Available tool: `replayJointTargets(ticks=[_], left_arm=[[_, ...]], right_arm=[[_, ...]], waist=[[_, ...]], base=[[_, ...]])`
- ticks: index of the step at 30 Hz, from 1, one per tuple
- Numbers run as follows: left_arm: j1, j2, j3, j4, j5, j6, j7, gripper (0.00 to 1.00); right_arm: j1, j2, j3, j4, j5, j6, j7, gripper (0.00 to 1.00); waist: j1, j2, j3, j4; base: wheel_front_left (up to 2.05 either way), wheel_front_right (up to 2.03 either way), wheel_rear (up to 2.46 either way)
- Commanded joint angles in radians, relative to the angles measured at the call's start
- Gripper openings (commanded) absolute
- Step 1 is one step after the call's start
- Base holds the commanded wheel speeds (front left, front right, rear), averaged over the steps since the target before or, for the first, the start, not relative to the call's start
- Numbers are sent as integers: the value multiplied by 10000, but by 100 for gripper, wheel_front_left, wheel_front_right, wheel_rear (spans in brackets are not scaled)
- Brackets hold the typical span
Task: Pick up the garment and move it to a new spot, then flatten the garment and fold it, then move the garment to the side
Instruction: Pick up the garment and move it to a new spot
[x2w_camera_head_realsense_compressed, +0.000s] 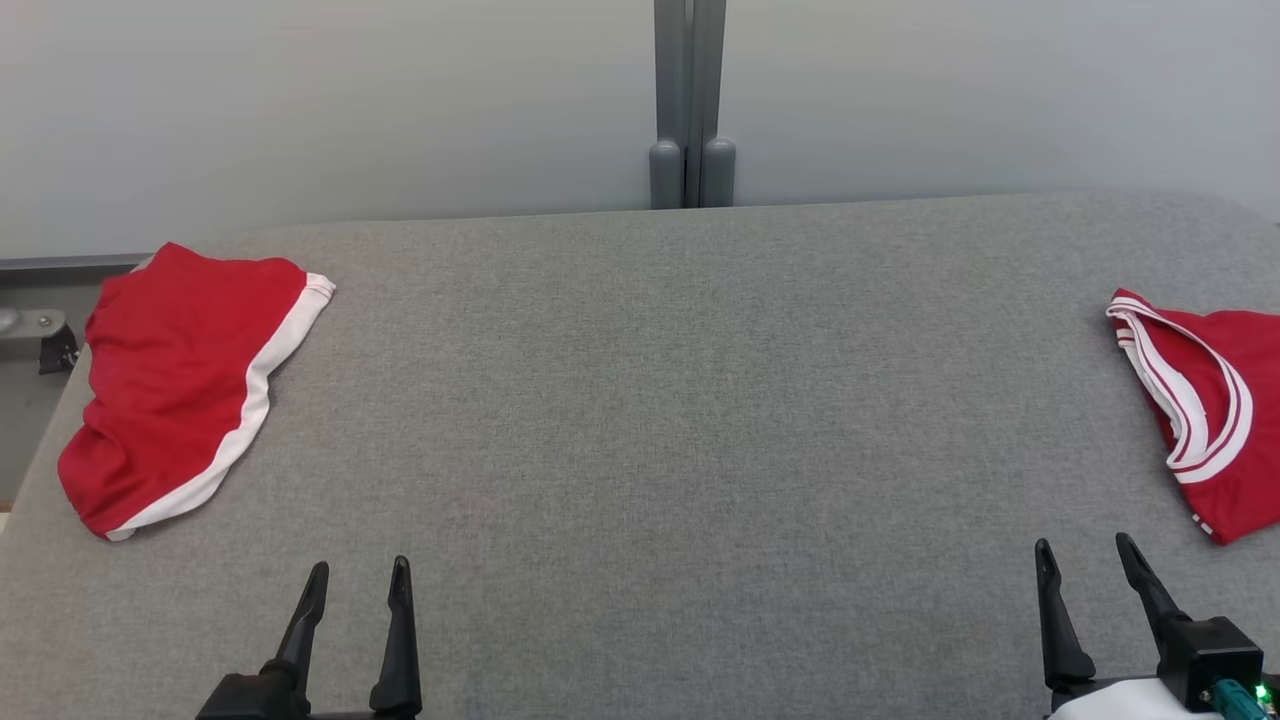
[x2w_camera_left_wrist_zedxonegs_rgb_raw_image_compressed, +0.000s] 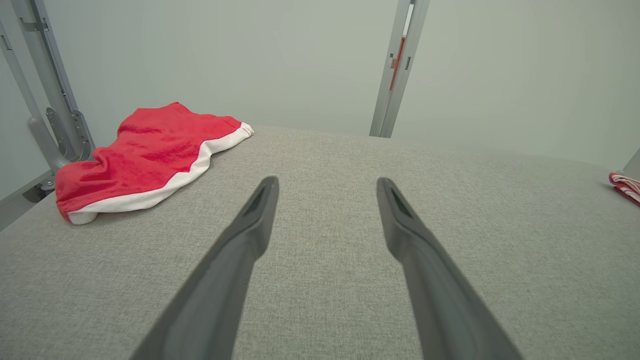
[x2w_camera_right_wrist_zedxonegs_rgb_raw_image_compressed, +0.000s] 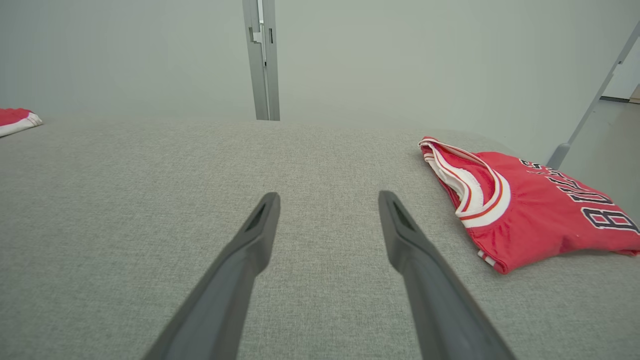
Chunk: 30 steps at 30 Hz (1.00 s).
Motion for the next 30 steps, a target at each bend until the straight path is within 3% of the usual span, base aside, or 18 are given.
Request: replayJointTargets(ticks=[1,10,14,24,30], left_arm=[[87,13,-16,56,-25,-19,0,100],[123,12,-58,185,25,-39,0,100],[41,14,-130,203,58,-22,0,100],[412,14,136,306,101,85,0,100],[439,12,282,7,-157,246,0,100]], right_arm=[[72,-26,-48,-39,-28,-19,-26,100],[27,-26,-1,-72,68,-19,-26,100],[124,-22,1,-102,165,-19,-26,100],[-294,-26,699,131,308,-19,-26,100],[-780,-33,1217,422,113,-19,-27,100]], waist=[[1,0,-11,41],[1,0,-80,483],[1,0,-127,1280],[1,0,-322,4239],[1,0,-142,4391]], base=[[0,0,0],[0,0,0],[0,0,0],[0,0,0],[0,0,0]])
